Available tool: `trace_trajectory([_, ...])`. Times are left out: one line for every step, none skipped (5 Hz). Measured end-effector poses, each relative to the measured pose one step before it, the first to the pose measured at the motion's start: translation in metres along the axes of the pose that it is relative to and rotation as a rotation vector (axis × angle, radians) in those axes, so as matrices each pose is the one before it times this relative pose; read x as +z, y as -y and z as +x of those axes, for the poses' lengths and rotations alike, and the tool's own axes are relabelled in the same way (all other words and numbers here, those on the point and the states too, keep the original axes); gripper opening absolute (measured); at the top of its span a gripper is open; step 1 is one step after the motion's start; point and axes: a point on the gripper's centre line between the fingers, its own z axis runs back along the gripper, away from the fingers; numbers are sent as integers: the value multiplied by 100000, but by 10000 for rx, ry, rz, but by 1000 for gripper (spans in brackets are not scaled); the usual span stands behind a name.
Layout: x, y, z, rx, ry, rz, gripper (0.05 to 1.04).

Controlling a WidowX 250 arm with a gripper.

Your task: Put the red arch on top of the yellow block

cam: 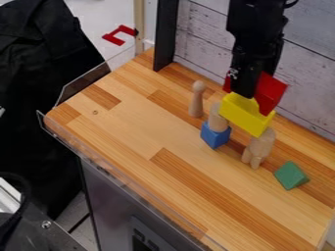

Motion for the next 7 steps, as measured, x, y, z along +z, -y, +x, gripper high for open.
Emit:
trace_trajectory([124, 255, 158, 74, -7, -64, 582])
trace_trajectory([-136, 62, 252, 120, -20, 30, 582])
trace_trajectory([-763, 151, -25, 59, -52, 222, 582])
trace_trajectory([-371, 138, -355, -50, -125, 19, 582])
trace_trajectory([-126, -8, -397, -90, -3, -7, 582])
trace_trajectory([-3, -9, -49, 46, 0, 1, 653])
trace_trajectory([-48, -228, 148, -28, 94, 158, 943])
